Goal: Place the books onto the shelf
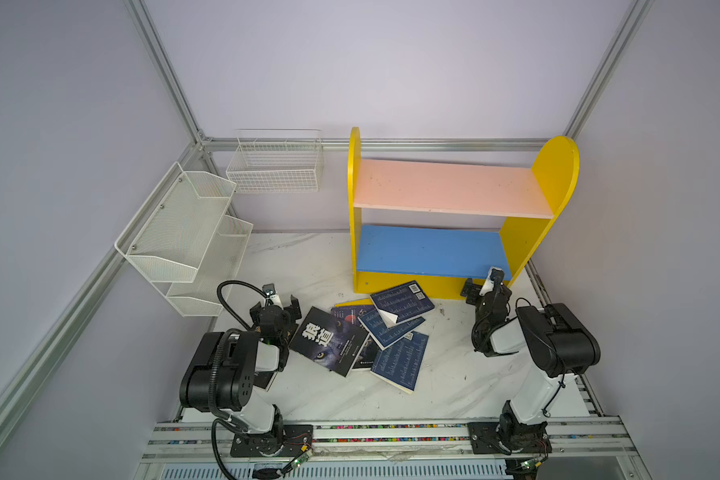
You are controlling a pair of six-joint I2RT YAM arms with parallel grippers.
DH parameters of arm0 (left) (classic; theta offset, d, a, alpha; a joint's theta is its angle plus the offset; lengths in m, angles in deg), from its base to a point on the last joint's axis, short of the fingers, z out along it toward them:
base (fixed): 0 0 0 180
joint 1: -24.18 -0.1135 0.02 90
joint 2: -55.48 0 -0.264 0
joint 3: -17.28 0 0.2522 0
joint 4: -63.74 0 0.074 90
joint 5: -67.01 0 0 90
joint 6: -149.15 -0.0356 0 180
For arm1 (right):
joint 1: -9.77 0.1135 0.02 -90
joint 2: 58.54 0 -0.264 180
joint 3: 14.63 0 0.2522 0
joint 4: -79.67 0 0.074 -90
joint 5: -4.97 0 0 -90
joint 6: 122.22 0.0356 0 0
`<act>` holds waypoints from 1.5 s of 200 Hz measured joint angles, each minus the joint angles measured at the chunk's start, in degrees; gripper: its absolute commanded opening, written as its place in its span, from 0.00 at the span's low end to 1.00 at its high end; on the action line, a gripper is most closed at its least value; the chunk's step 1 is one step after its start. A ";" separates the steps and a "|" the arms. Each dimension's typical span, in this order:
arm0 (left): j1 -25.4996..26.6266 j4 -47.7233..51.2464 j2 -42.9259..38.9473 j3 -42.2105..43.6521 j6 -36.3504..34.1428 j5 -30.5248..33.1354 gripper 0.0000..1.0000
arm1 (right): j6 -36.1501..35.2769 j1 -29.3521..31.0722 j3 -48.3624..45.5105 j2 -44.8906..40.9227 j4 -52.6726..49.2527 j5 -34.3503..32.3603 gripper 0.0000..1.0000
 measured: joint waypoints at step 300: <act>1.68 31.34 -24.00 -14.08 0.68 -10.03 1.00 | 8.96 0.00 11.80 -28.00 -51.74 6.25 0.97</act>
